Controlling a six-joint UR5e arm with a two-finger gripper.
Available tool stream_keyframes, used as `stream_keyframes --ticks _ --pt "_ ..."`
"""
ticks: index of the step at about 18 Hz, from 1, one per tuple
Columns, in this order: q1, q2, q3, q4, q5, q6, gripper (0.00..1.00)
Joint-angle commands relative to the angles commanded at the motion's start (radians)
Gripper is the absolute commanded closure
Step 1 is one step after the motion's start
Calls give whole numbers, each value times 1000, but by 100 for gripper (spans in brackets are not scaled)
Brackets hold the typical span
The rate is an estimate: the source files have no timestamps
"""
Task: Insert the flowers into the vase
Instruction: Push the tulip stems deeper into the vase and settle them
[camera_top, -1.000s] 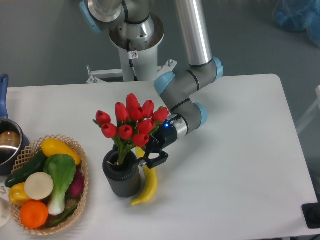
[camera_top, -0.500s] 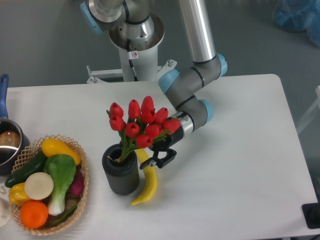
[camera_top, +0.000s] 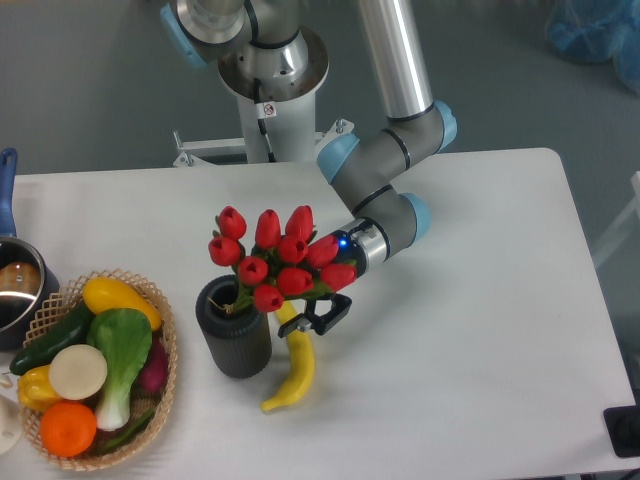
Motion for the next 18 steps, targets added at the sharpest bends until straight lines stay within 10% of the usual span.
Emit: stream_keyframes --ticks 18 --pt "57 44 -41 11 127 15 1"
